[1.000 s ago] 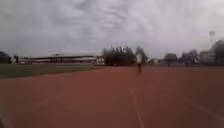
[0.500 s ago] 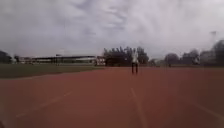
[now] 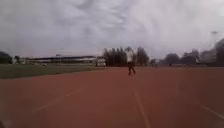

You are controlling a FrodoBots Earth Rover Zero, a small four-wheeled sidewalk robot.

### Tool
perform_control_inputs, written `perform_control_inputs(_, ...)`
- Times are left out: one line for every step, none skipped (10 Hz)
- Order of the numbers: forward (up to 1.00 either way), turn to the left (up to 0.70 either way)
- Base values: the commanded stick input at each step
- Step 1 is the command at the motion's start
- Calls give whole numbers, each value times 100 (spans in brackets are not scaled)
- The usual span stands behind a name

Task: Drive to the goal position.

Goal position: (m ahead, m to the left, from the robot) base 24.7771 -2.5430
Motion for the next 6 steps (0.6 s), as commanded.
perform_control_inputs(50,-2)
perform_control_inputs(50,-5)
perform_control_inputs(50,-48)
perform_control_inputs(50,-40)
perform_control_inputs(50,-32)
perform_control_inputs(50,-23)
